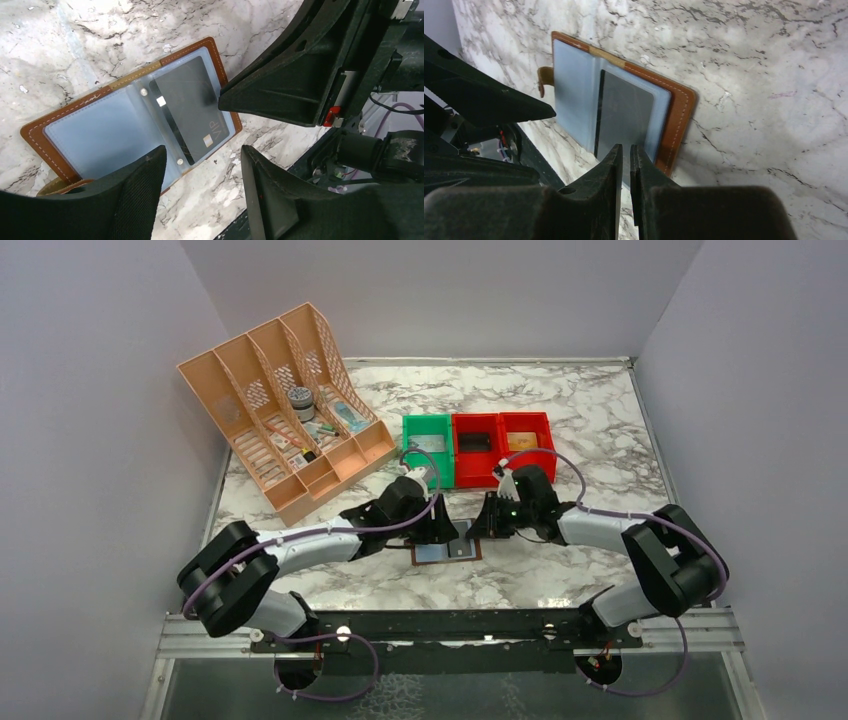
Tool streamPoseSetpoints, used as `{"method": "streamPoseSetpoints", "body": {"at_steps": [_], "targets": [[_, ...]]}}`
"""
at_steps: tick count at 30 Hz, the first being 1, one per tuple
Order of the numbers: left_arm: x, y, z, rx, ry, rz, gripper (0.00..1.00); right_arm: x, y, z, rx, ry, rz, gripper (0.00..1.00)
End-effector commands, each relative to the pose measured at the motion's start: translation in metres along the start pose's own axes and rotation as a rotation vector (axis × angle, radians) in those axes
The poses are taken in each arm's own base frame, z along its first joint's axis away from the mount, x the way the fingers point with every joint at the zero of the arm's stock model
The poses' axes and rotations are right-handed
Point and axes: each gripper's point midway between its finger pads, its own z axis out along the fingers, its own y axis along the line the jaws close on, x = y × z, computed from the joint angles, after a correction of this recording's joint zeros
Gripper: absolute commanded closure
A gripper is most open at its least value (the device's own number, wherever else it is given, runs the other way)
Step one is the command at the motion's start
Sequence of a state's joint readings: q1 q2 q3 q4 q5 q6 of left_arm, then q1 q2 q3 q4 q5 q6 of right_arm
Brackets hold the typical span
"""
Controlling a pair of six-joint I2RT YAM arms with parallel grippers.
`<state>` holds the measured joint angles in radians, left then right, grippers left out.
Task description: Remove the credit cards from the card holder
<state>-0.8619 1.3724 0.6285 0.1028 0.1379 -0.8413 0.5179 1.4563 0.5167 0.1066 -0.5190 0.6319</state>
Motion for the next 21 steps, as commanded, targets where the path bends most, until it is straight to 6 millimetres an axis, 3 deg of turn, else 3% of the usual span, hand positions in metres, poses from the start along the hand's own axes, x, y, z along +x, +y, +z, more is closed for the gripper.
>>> {"method": "streamPoseSetpoints", "body": {"at_steps": [1,11,21], "targets": [[-0.012,-0.015,0.011,0.042,-0.027,-0.026,0.44,0.001,-0.004,0.007,0.002,0.001,-0.003,0.88],[0.009,0.013,0.030,-0.033,0.010,-0.096,0.58,0.026,-0.034,0.016,0.085,0.050,0.065,0.90],[0.019,0.034,0.024,-0.094,-0.018,-0.168,0.59,0.036,-0.041,0.019,0.091,0.078,0.088,0.91]]}}
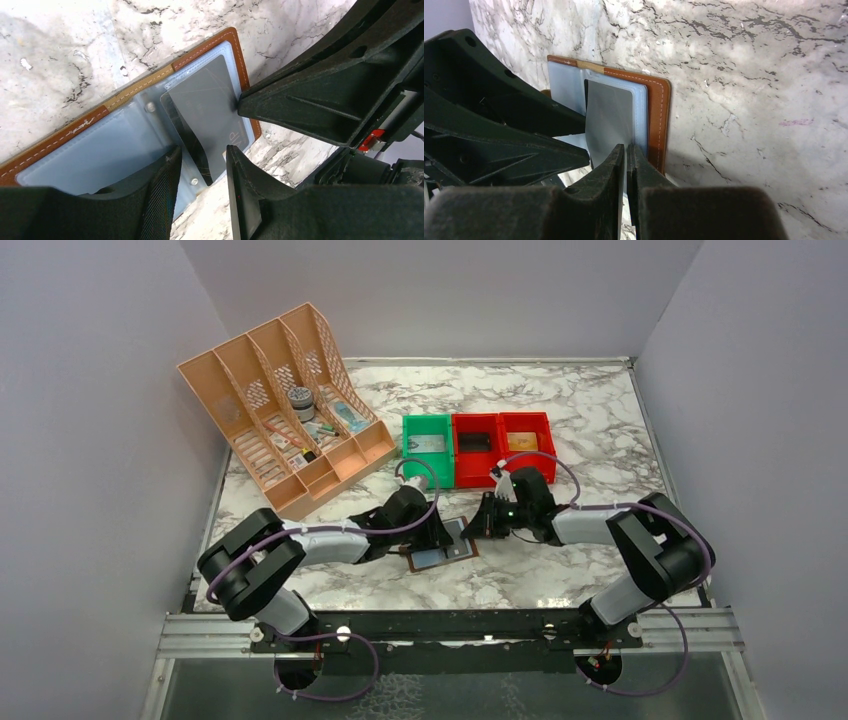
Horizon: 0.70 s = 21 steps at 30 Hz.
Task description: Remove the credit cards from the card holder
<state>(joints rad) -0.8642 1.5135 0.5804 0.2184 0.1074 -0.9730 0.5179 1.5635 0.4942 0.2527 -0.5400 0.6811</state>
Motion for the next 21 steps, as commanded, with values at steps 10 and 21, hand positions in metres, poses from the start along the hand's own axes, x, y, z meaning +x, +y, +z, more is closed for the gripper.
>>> {"method": "streamPoseSetpoints", "body": {"at_steps": [10,21], "targets": [[-0.0072,0.0105,-0.0068,-0.032,-0.083,-0.038,0.65,0.0323,-0.0331,0.0027,0.108,0.082,0.056,0.92],[-0.0069,0.0125,-0.0082,-0.008,-0.111,-0.078,0.79,0.0348,-0.0335,0.0032,0.106,0.091,0.066,0.92]]}}
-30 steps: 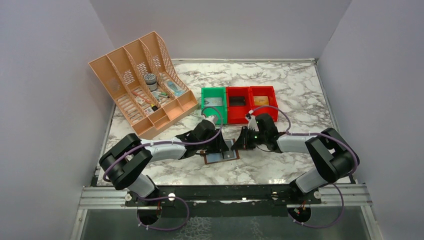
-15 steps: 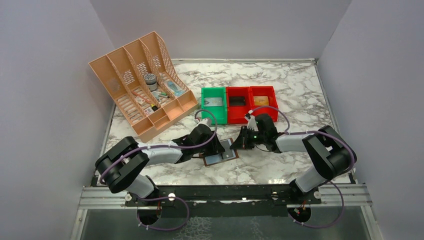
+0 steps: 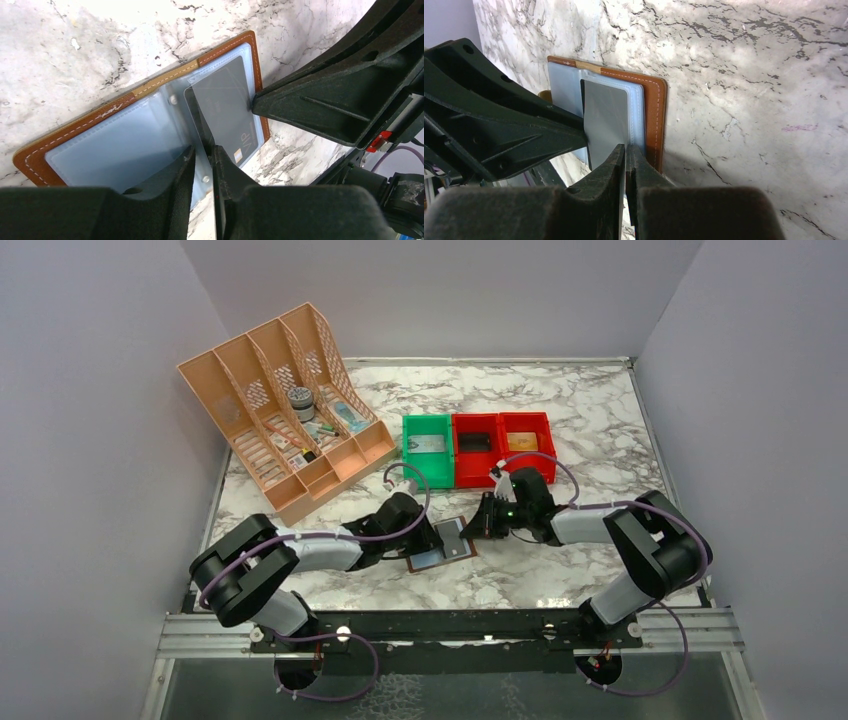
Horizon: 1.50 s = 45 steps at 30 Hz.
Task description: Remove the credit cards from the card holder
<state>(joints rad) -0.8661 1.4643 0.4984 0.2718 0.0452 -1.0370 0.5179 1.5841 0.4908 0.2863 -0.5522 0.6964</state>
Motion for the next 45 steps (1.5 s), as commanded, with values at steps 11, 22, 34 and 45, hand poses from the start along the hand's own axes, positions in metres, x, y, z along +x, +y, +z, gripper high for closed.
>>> {"method": "streamPoseSetpoints", "body": {"at_steps": [11,22,34,45], "targets": [[-0.006,0.002,0.003,0.006,-0.057,-0.066,0.87,0.037,-0.033,0.003,0.099,0.107,0.078,0.93],[-0.003,-0.010,0.008,0.072,-0.033,-0.051,0.92,0.043,-0.037,0.005,0.105,0.122,0.088,0.93],[0.001,0.007,-0.005,0.037,-0.052,-0.067,1.00,0.031,-0.041,0.000,0.166,0.085,0.056,0.96],[-0.001,0.023,-0.013,-0.060,-0.060,-0.049,1.00,0.023,-0.033,0.001,0.142,0.080,0.039,0.96]]}}
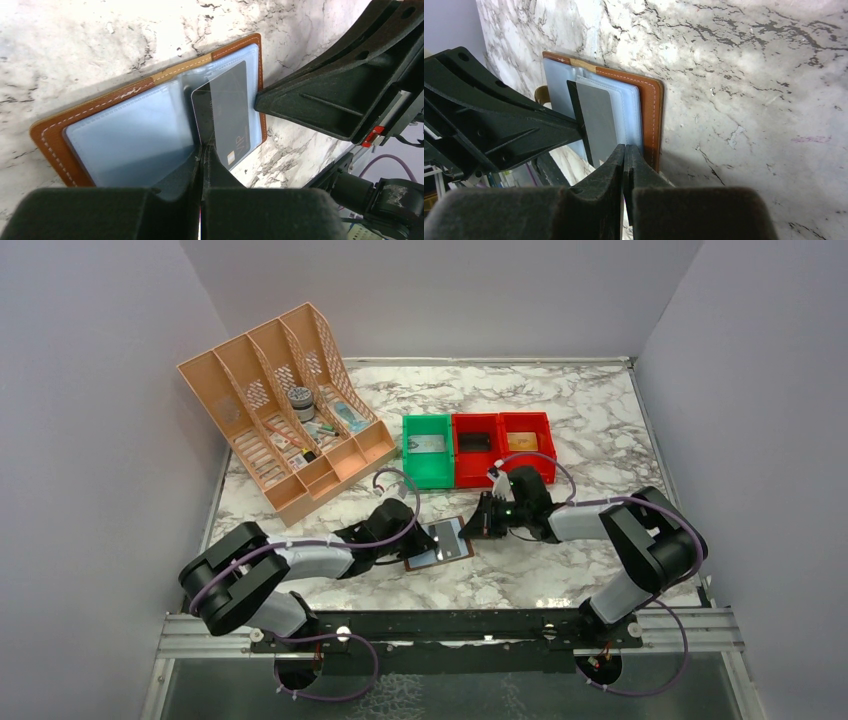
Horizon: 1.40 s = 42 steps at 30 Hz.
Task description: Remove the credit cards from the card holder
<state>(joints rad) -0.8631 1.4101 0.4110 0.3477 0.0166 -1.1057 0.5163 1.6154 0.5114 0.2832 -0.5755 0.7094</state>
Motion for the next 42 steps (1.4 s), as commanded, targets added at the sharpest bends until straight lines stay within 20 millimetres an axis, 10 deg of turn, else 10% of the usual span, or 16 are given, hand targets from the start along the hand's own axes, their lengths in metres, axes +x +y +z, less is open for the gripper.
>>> {"method": "streamPoseSetpoints", "body": {"at_steps": [1,21,42], "targets": [[-0.003,0.016,-0.007,-0.088,-0.018,0.026,1.00,0.021,-0.032,-0.003,0.145,0.054,0.014,0.96],[-0.006,0.004,-0.007,-0.048,-0.009,0.063,1.00,-0.005,0.053,-0.013,-0.173,0.077,-0.171,0.87],[0.001,0.004,-0.002,0.004,0.003,-0.031,0.64,0.027,-0.033,0.011,0.160,0.140,-0.039,0.88]]}}
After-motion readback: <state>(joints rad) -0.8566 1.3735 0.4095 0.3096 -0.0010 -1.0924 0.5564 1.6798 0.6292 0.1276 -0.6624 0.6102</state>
